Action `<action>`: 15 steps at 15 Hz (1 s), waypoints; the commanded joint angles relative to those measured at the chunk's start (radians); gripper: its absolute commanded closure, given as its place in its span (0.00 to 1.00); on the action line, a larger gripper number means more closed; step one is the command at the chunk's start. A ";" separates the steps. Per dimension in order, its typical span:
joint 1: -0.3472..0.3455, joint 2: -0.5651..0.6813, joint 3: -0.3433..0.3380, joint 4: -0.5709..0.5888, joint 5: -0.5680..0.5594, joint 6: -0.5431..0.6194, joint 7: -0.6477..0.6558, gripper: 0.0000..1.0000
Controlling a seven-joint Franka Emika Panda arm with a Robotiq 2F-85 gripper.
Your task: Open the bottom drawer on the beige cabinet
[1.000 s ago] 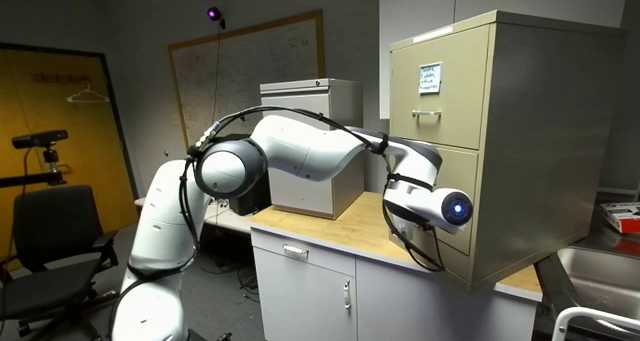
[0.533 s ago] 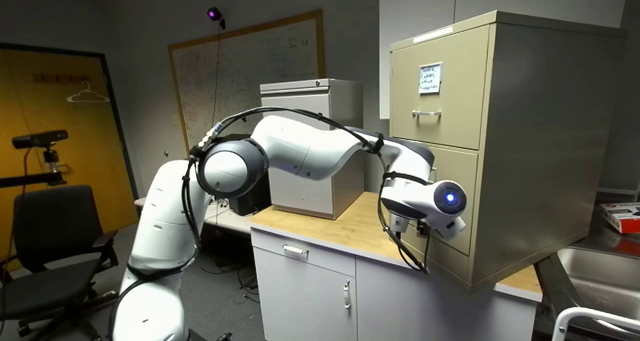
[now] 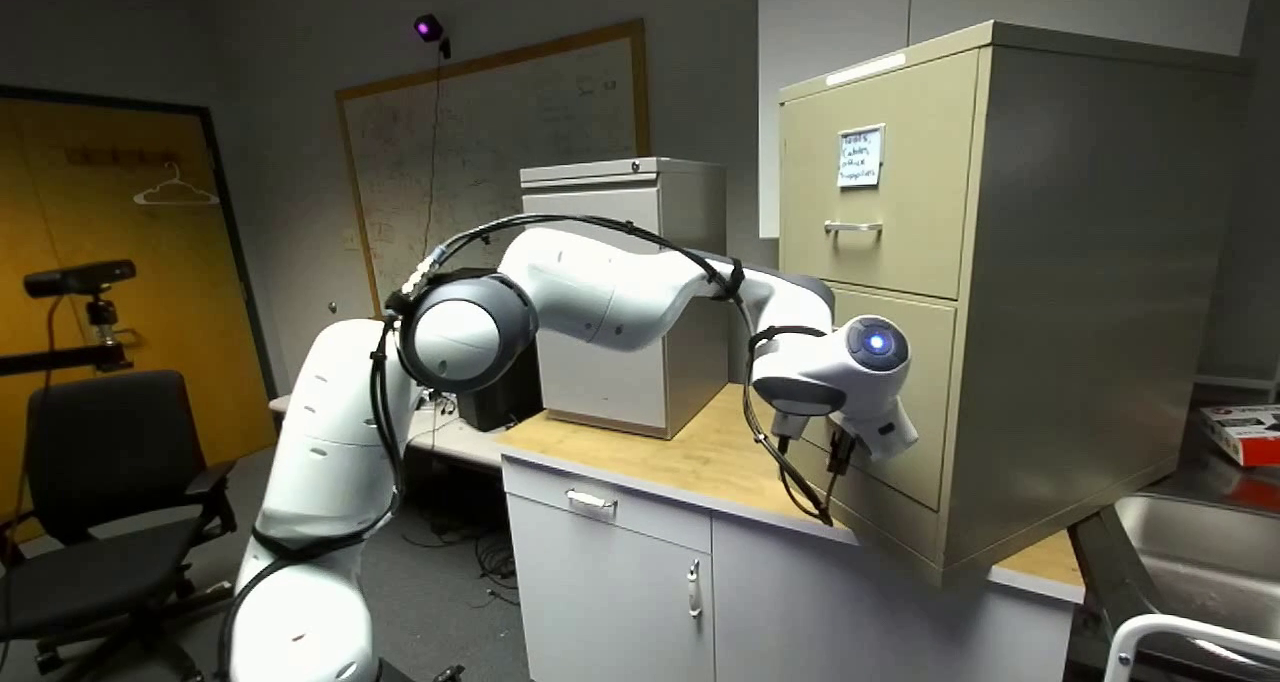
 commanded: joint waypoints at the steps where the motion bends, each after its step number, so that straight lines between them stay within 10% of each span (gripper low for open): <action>1: 0.026 -0.012 0.013 0.054 -0.161 0.011 0.156 0.25; 11: 0.040 0.038 0.009 0.184 -0.670 -0.044 0.455 0.91; 15: 0.032 0.049 0.038 0.206 -0.714 -0.055 0.451 0.94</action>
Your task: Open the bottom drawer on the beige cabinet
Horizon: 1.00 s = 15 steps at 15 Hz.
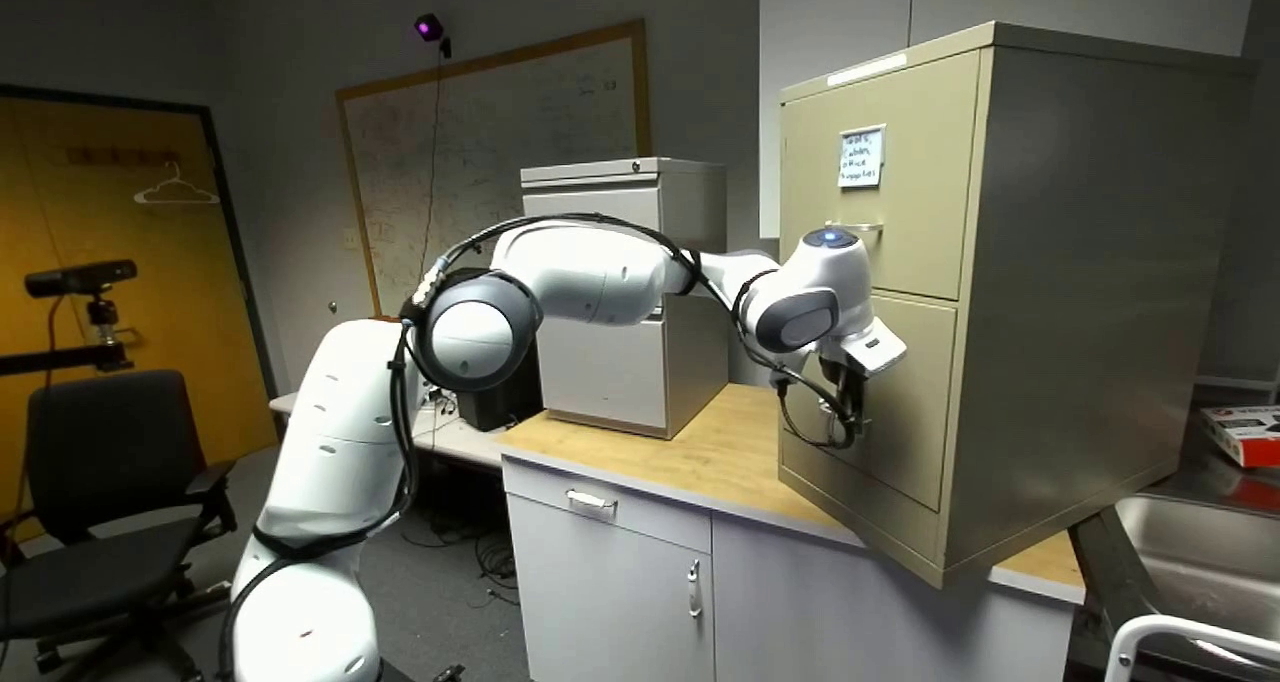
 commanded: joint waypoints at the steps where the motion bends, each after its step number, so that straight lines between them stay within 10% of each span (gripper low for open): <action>1: -0.022 0.022 0.025 0.016 -0.055 -0.064 0.007 0.91; 5: -0.021 0.006 0.064 0.009 -0.057 -0.107 -0.071 0.91; 15: -0.015 -0.190 0.130 -0.379 0.034 0.268 -0.384 0.92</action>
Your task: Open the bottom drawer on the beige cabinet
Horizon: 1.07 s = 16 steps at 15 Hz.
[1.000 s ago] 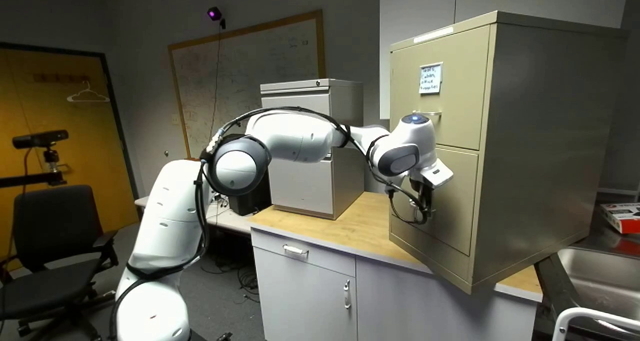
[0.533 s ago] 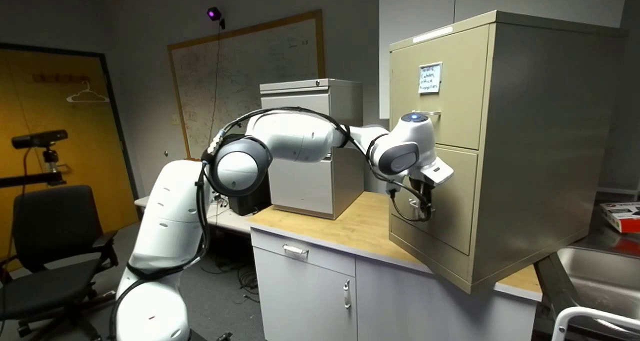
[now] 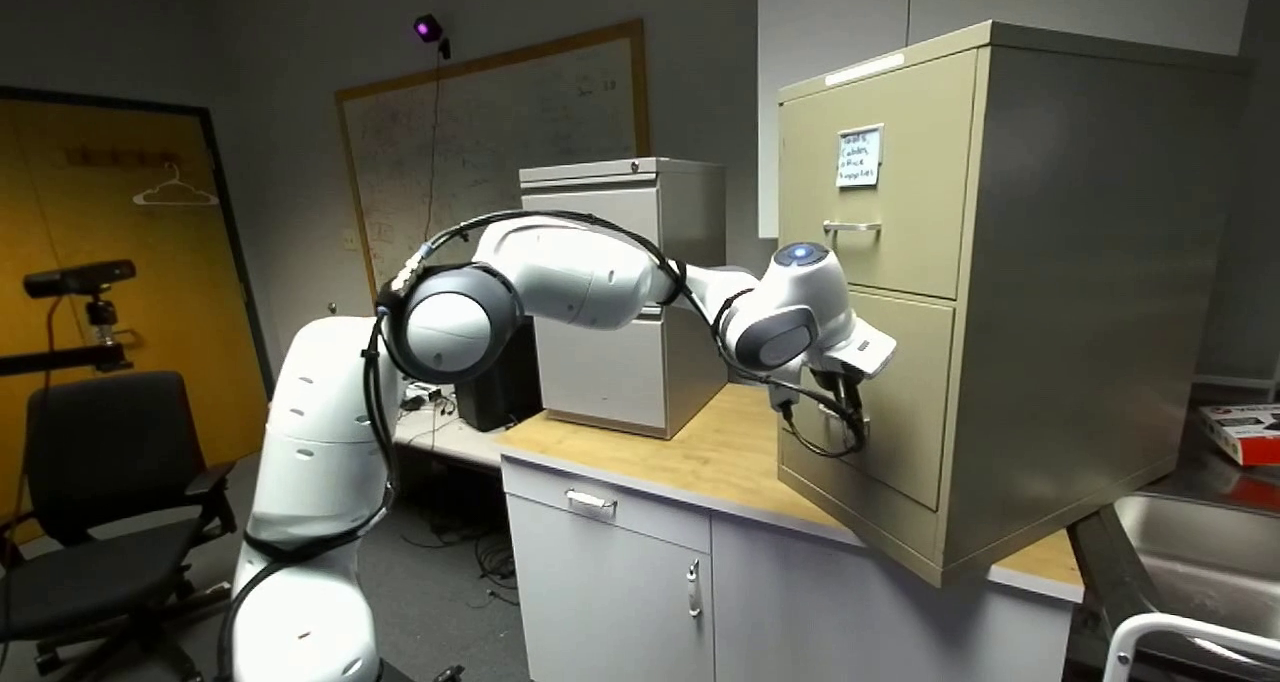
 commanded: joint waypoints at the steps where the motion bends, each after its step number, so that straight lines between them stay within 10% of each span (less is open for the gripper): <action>1: -0.007 -0.115 0.075 -0.224 0.081 0.057 -0.176 0.92; 16: -0.106 -0.272 0.257 -0.499 0.799 0.390 -0.864 0.92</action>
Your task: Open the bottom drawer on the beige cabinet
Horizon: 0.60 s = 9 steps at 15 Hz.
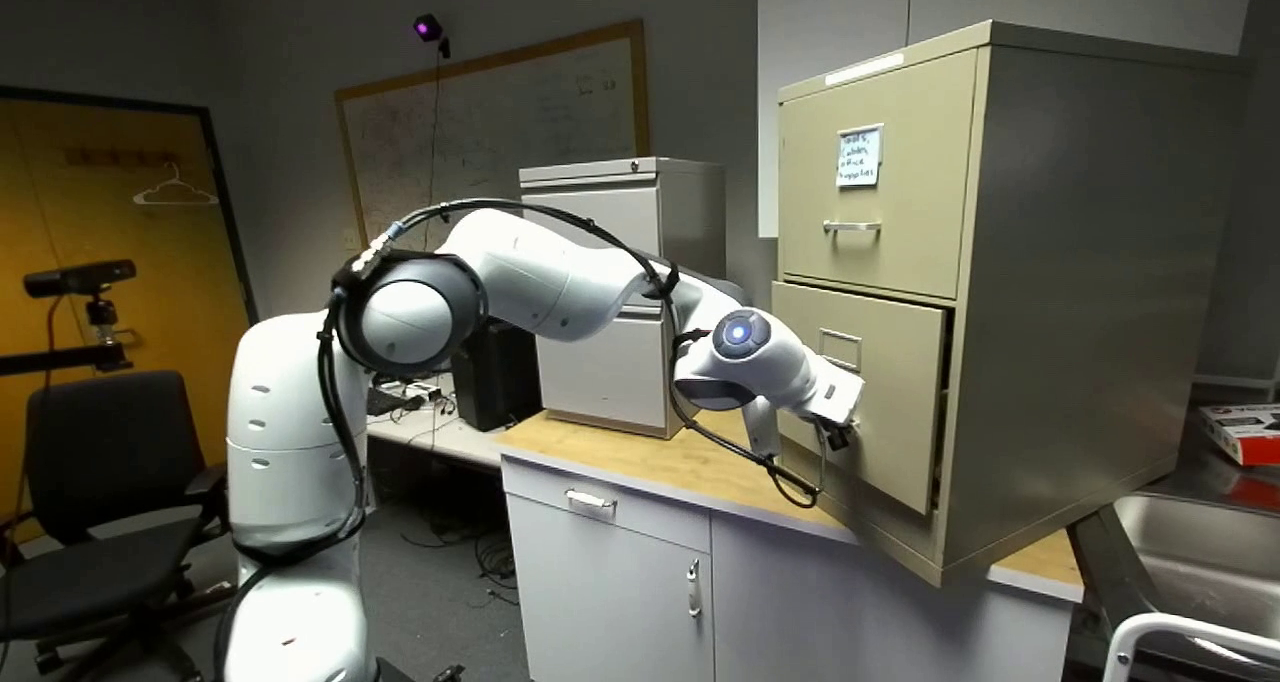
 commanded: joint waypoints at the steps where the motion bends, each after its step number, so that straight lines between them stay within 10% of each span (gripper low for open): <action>1: 0.000 -0.142 0.050 -0.197 0.160 -0.079 -0.179 0.92; 9: -0.010 -0.304 0.015 -0.391 0.401 -0.172 -0.398 0.92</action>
